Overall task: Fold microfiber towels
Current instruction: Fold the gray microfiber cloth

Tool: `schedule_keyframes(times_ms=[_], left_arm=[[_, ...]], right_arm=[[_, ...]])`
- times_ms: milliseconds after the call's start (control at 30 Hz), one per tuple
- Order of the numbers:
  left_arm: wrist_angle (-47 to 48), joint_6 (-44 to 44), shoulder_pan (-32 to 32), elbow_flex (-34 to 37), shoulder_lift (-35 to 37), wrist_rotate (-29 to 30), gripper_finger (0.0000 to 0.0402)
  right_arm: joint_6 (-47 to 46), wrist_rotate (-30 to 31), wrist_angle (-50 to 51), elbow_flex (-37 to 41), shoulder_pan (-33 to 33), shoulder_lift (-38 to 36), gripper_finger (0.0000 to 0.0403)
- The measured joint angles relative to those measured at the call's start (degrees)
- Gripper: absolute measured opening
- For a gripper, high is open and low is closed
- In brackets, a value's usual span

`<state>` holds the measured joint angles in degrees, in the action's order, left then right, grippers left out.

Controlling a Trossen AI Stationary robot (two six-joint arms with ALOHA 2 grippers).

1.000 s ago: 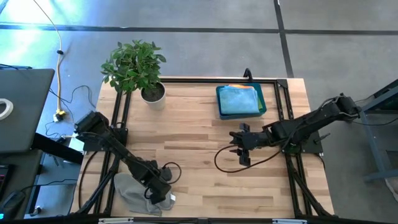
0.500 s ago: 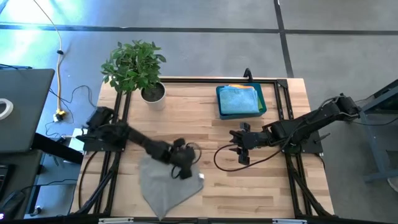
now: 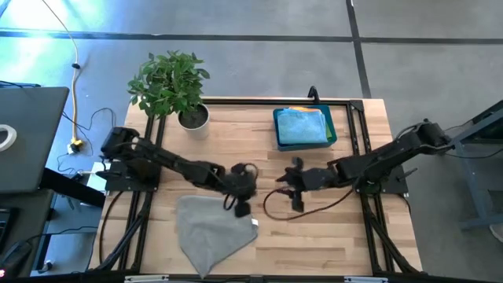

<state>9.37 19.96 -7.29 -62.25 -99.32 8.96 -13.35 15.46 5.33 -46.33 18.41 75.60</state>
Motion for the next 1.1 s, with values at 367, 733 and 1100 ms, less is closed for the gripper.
schedule_keyframes(times_ms=[367,733,1100], left_arm=[[28.8,37.1,-19.6,-0.2,3.0,-13.3,0.0037],[31.0,52.9,-29.4,4.4,-0.6,-9.3,0.0037],[27.5,45.0,-25.5,5.9,-3.8,-5.3,0.0037]], right_arm=[[18.6,-5.4,-38.8,-0.1,0.5,24.4,0.0165],[18.4,-10.4,-48.0,-7.1,0.8,42.0,0.0165],[17.9,-8.7,-19.5,-18.7,-0.5,45.3,0.0165]])
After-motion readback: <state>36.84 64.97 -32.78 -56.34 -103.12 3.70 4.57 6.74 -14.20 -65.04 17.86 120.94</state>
